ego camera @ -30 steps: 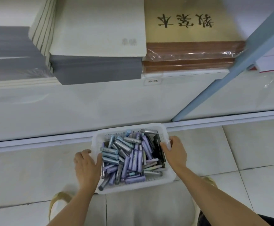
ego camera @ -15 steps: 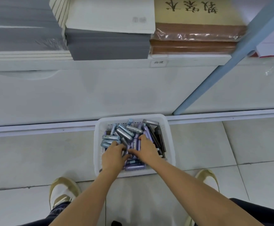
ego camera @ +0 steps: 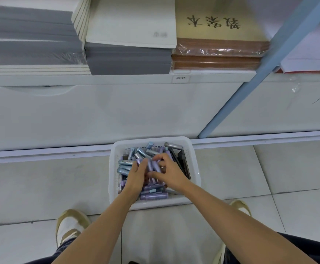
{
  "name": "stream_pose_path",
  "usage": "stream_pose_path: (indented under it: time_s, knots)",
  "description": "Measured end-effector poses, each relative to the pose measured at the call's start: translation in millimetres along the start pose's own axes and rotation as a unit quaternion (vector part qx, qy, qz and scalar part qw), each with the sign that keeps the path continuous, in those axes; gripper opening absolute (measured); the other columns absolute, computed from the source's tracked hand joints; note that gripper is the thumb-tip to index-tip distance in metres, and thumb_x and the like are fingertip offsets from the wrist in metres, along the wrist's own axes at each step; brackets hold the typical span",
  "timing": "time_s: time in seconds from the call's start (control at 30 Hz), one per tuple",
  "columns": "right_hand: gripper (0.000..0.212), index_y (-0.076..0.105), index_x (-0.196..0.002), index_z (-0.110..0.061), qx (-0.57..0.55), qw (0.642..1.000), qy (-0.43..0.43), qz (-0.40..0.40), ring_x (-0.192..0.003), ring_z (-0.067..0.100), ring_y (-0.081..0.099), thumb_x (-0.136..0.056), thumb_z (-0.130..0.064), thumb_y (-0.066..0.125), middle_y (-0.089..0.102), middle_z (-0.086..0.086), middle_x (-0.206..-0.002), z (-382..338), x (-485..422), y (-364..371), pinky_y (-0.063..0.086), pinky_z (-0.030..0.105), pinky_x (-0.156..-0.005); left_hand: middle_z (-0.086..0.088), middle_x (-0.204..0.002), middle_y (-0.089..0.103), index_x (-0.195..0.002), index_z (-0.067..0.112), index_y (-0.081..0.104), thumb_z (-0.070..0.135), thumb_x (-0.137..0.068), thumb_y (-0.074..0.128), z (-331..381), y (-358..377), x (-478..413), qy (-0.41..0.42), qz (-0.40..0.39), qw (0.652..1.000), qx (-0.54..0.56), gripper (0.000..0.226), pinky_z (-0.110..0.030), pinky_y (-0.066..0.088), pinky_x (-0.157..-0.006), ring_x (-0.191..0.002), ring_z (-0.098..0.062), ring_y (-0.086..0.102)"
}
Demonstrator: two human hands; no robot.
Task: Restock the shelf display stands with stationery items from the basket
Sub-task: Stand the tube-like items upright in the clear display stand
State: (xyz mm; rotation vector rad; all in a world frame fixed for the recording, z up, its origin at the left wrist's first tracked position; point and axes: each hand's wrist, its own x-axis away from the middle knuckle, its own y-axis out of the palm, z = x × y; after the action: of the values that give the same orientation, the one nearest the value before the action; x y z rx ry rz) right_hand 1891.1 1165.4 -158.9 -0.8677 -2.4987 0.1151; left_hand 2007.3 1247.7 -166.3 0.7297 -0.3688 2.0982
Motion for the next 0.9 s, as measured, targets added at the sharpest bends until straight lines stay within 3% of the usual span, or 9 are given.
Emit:
stream_pose_path:
  time_s: [0.07,0.2,0.37,0.47,0.63,0.73,0.8,0.9]
  knots:
    - [0.038,0.048,-0.114,-0.019,-0.002,1.000,-0.001,-0.004,-0.090,0.011,0.065,-0.084,-0.022,0.072,0.065,-0.001,-0.107,-1,2,9,0.056,0.025,-0.077,-0.009,-0.102,0.071,-0.112,0.015,0.056,0.039,-0.096,0.055,-1,3,2,-0.029,-0.050,0.998,0.026,0.028,-0.039,0.058,-0.084,-0.094,-0.023,0.070]
    - [0.029,0.054,-0.112,-0.023,-0.002,1.000,-0.011,0.004,-0.065,-0.002,0.054,-0.087,-0.027,0.069,0.061,-0.006,-0.100,1,8,14,0.047,0.015,-0.063,-0.013,-0.106,0.070,-0.108,0.015,0.059,0.035,-0.099,0.050,-9,1,4,-0.004,-0.022,1.000,0.011,0.023,-0.047,0.054,-0.093,-0.102,-0.027,0.067]
    - [0.028,0.060,-0.121,-0.017,-0.036,0.997,-0.028,0.055,-0.068,0.004,0.055,-0.094,-0.027,0.061,0.057,-0.006,-0.082,4,11,13,0.050,0.019,-0.067,-0.014,-0.101,0.074,-0.111,0.011,0.065,0.041,-0.100,0.046,-5,10,5,-0.043,-0.018,0.995,0.085,0.038,-0.052,0.052,-0.094,-0.099,-0.030,0.069]
    - [0.025,0.063,-0.118,-0.014,-0.051,0.992,-0.036,0.106,-0.081,0.008,0.061,-0.097,-0.027,0.057,0.063,0.001,-0.089,3,11,8,0.052,0.023,-0.077,-0.025,-0.102,0.071,-0.108,0.005,0.068,0.040,-0.101,0.045,-4,7,4,-0.070,-0.029,0.990,0.115,0.042,-0.051,0.050,-0.097,-0.100,-0.034,0.069]
    - [0.025,0.062,-0.119,-0.016,-0.138,0.980,0.008,0.143,-0.093,0.014,0.069,-0.096,-0.025,0.058,0.070,0.008,-0.101,-3,10,6,0.056,0.029,-0.085,-0.012,-0.102,0.074,-0.115,0.012,0.064,0.038,-0.096,0.049,-4,10,14,-0.041,-0.157,0.981,0.110,0.036,-0.030,0.058,-0.074,-0.093,-0.025,0.071]
    - [0.023,0.064,-0.117,-0.013,-0.159,0.982,0.021,0.099,-0.089,0.005,0.068,-0.095,-0.022,0.060,0.070,0.008,-0.104,-4,5,2,0.053,0.015,-0.078,-0.007,-0.071,0.063,-0.094,0.007,0.063,0.040,-0.085,0.062,1,6,15,-0.042,-0.135,0.984,0.109,0.034,-0.023,0.050,-0.050,-0.056,-0.014,0.059]
    - [0.023,0.067,-0.115,-0.014,-0.124,0.988,0.005,0.088,-0.096,0.005,0.065,-0.096,-0.024,0.059,0.070,0.004,-0.107,-1,0,-7,0.051,0.016,-0.083,-0.010,-0.066,0.053,-0.082,0.005,0.060,0.038,-0.080,0.067,1,-2,13,-0.050,-0.131,0.985,0.096,0.033,-0.024,0.043,-0.045,-0.050,-0.016,0.049]
    - [0.028,0.061,-0.120,-0.015,-0.034,0.983,0.032,0.179,-0.103,0.019,0.061,-0.095,-0.027,0.060,0.065,0.000,-0.111,13,-11,-22,0.049,0.021,-0.087,-0.012,-0.064,0.059,-0.076,0.005,0.061,0.035,-0.080,0.068,0,-9,8,-0.057,-0.092,0.988,0.107,0.031,-0.025,0.042,-0.045,-0.051,-0.019,0.053]
